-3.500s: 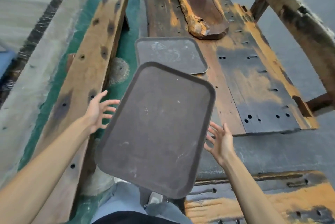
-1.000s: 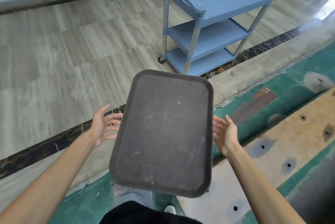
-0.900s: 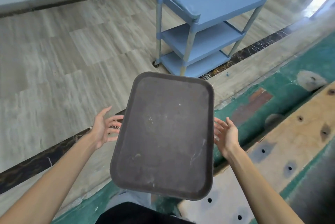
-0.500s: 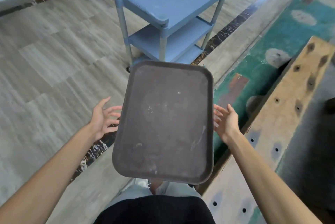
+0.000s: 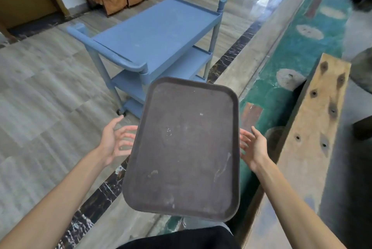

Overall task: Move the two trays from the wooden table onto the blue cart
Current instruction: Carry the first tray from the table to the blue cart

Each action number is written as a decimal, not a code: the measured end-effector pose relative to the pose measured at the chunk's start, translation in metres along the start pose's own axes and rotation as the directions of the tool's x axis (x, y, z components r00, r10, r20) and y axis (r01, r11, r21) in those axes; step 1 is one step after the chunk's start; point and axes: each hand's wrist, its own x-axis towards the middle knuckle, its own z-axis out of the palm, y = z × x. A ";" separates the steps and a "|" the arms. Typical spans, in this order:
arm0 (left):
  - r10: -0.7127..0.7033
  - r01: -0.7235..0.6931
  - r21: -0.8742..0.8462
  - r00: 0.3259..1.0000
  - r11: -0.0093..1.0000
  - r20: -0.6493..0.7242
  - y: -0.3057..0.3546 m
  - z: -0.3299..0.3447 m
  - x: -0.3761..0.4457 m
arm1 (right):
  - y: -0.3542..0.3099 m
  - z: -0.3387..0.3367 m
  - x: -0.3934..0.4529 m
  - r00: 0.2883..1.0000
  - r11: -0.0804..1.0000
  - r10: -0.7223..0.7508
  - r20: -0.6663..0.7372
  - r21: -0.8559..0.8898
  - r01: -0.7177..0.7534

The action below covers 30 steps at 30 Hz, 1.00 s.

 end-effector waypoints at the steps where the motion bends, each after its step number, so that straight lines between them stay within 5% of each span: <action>1: 0.007 -0.007 -0.002 1.000 1.000 -0.009 0.012 0.012 0.014 | -0.016 0.003 0.016 1.000 1.000 -0.005 -0.002 0.002 0.005; 16: 0.100 -0.098 0.033 0.993 0.995 -0.069 0.156 0.105 0.159 | -0.199 0.063 0.179 0.992 0.976 -0.119 0.038 -0.180 0.124; 30: 0.279 -0.259 0.124 0.941 0.958 -0.191 0.330 0.059 0.316 | -0.330 0.281 0.342 0.958 0.891 -0.204 0.202 -0.367 0.268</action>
